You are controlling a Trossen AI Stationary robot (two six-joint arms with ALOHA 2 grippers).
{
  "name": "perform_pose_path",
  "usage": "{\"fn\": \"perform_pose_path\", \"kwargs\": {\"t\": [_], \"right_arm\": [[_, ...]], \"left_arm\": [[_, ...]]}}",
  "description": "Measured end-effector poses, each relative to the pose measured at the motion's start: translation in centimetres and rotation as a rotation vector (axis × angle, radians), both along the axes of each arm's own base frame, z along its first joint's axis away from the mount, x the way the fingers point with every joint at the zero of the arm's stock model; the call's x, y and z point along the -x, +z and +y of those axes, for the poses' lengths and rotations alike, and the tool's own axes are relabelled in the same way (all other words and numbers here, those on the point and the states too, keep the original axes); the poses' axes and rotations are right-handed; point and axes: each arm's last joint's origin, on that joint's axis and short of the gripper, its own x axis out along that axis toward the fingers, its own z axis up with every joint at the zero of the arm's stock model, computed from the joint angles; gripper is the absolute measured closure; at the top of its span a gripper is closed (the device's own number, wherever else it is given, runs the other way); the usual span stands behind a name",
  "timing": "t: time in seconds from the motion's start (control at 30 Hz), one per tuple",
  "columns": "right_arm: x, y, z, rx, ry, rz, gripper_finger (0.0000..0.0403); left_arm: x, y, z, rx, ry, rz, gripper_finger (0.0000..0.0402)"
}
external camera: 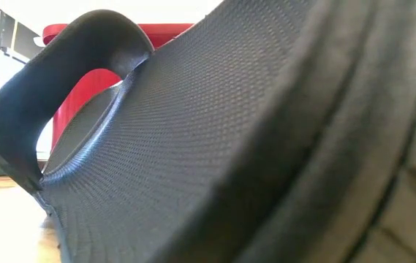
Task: Pick and place slides into bin
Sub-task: Put the green slide into the red bin
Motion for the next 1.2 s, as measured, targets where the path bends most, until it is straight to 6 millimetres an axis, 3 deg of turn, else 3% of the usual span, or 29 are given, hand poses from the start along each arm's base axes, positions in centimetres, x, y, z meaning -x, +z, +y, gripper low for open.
{"fn": "perform_pose_path", "kwargs": {"t": [0.2, 0.5, 0.6, 0.73, 0.83, 0.93, 1.07, 1.2], "right_arm": [[-0.5, -2.7, -0.1, 0.154, -0.086, 0.042, 0.0229], [-0.3, -5.8, -0.2, 0.288, -0.131, 0.194, 0.0272], [-0.3, -6.0, -0.2, 0.293, -0.155, 0.196, 0.0305], [-0.5, -5.6, 0.1, 0.261, -0.146, 0.214, 0.0385], [-1.2, -4.2, 0.9, 0.161, -0.118, 0.208, 0.0386], [-2.4, -1.5, 2.1, 0.074, -0.066, 0.128, 0.0394], [-4.3, 3.6, 3.1, 0.065, 0.016, -0.115, 0.0396], [-5.8, 9.6, 1.9, 0.118, 0.065, -0.335, 0.0400]], "left_arm": [[0.0, 0.0, 0.0, -0.008, -0.014, 0.001, 0.0275], [0.0, 0.0, 0.0, -0.010, -0.021, 0.003, 0.0275], [0.0, 0.0, 0.0, -0.007, -0.022, 0.004, 0.0275], [0.2, 0.3, -0.1, 0.048, -0.044, 0.021, 0.0275], [0.8, 1.5, 0.1, 0.134, -0.075, 0.015, 0.0275], [1.6, 2.9, 0.5, 0.176, -0.087, -0.022, 0.0275], [3.1, 5.2, 1.6, 0.193, -0.079, -0.099, 0.0275], [4.6, 7.3, 2.7, 0.205, -0.062, -0.186, 0.0275]]}}
